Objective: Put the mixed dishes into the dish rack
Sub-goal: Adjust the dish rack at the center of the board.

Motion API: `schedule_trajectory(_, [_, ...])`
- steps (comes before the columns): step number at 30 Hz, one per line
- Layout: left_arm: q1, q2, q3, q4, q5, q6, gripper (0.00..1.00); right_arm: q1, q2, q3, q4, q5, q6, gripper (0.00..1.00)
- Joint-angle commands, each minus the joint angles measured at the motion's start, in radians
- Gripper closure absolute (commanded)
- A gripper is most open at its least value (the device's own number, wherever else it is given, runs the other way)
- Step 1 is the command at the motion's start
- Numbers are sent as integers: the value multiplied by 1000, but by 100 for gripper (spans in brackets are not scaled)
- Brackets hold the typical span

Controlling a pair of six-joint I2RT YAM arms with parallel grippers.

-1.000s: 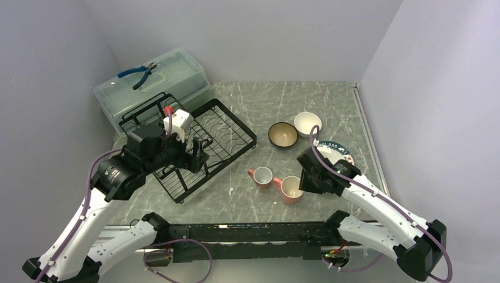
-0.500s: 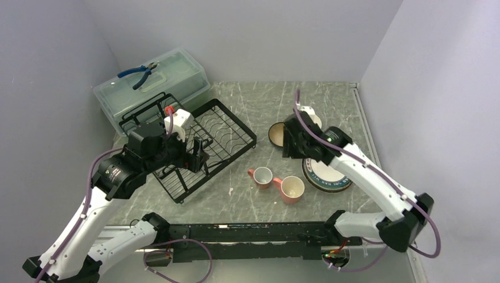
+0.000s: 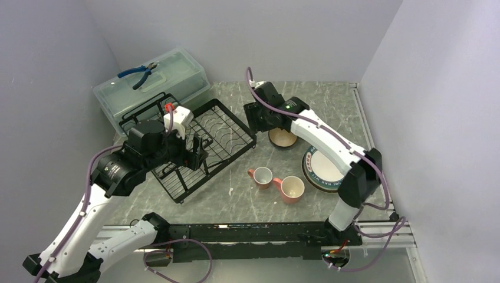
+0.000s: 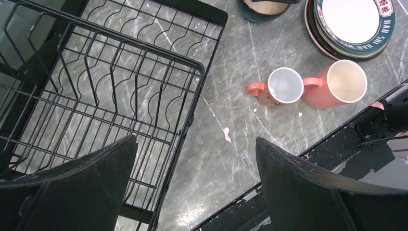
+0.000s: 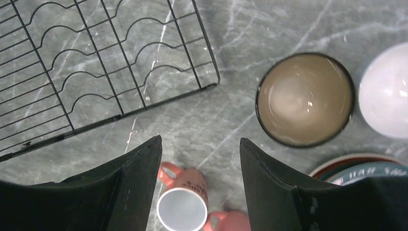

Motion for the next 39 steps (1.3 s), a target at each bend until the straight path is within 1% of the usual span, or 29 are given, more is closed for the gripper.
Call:
schedule_trajectory(1, [3, -4, 55, -5, -21, 3, 1, -24, 86, 124, 75, -116, -123, 36])
schedule_trajectory(7, [3, -8, 69, -28, -32, 4, 1, -49, 249, 279, 60, -172, -176, 36])
schedule_trajectory(15, [3, -13, 77, -41, -31, -3, 1, -88, 414, 422, 54, -230, -198, 39])
schedule_trajectory(21, [3, -24, 71, -51, -31, -10, 1, -104, 492, 457, 69, -284, -228, 40])
schedule_trajectory(26, [3, -31, 68, -59, -30, -13, 1, -107, 553, 485, 77, -307, -239, 42])
schedule_trajectory(28, [3, -34, 67, -60, -56, -14, 1, -106, 575, 500, 81, -303, -236, 43])
schedule_trajectory(33, [3, -39, 64, -65, -61, -18, 1, -107, 647, 575, 51, -264, -240, 47])
schedule_trajectory(39, [3, -44, 64, -71, -65, -20, 1, -112, 696, 595, 53, -236, -239, 54])
